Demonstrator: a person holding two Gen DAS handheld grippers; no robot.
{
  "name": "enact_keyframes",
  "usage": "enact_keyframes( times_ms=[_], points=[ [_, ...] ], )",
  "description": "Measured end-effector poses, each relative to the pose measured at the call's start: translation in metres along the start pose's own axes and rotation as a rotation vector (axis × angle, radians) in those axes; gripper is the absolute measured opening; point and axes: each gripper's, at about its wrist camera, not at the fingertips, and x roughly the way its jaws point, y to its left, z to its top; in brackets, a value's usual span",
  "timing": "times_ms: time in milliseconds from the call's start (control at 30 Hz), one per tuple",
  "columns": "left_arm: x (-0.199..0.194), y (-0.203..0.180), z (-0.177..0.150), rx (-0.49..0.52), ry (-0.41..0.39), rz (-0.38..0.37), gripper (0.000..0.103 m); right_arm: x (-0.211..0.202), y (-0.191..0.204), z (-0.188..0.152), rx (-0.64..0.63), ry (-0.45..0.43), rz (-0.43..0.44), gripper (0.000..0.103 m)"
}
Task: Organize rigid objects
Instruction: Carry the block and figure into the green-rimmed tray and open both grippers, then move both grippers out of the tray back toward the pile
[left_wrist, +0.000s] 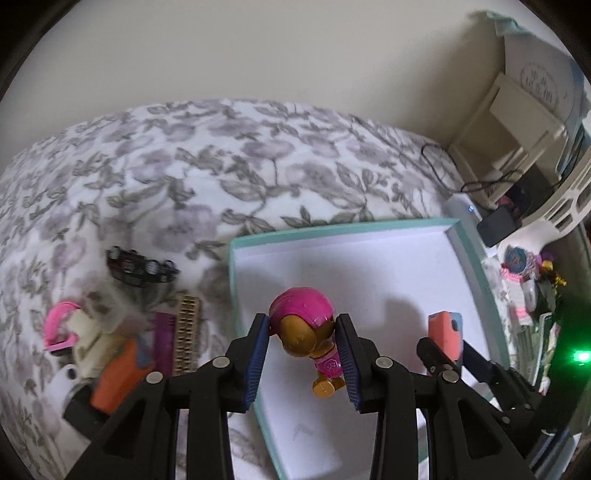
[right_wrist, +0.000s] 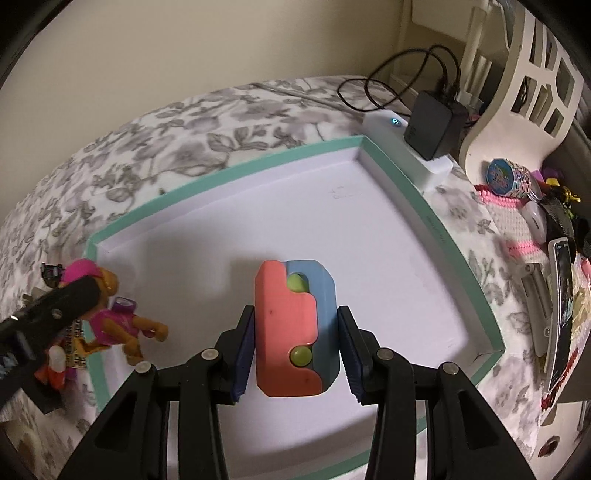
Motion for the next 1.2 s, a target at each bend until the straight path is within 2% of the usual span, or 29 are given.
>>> enact_keyframes(
  times_ms=[200, 267, 700, 900, 933, 1000, 1033, 1067, 1200],
  points=[
    [0.024, 0.001, -0.009, 0.006, 0.038, 0.025, 0.039, 0.010, -0.004, 0.000, 0.002, 0.020, -0.019, 0.044],
    [0.025, 0.007, -0.008, -0.008, 0.034, 0.015, 0.040, 0.011, -0.004, -0.001, 0.000, 0.023, -0.021, 0.044],
    [0.023, 0.035, -0.001, -0.032, -0.017, 0.063, 0.040, 0.009, 0.009, 0.000, -0.042, 0.021, -0.013, 0.044],
    [0.022, 0.027, -0.002, 0.003, -0.013, 0.087, 0.041, 0.004, 0.011, 0.001, -0.050, 0.017, -0.015, 0.044],
    [0.021, 0.027, -0.001, 0.003, -0.011, 0.088, 0.043, 0.002, 0.011, 0.002, -0.049, 0.010, -0.016, 0.045],
    [0.017, 0.026, -0.001, -0.003, -0.011, 0.064, 0.055, -0.005, 0.010, 0.005, -0.041, -0.005, -0.013, 0.046],
    [0.013, 0.025, -0.001, -0.008, -0.010, 0.048, 0.065, -0.008, 0.009, 0.006, -0.038, -0.010, -0.010, 0.049],
    [0.011, 0.023, 0.000, -0.005, -0.013, 0.051, 0.071, -0.010, 0.009, 0.007, -0.036, -0.014, -0.007, 0.052],
    [-0.006, 0.015, 0.002, 0.018, -0.041, 0.065, 0.072, -0.026, 0.010, 0.011, -0.036, -0.047, -0.005, 0.053]
  ],
)
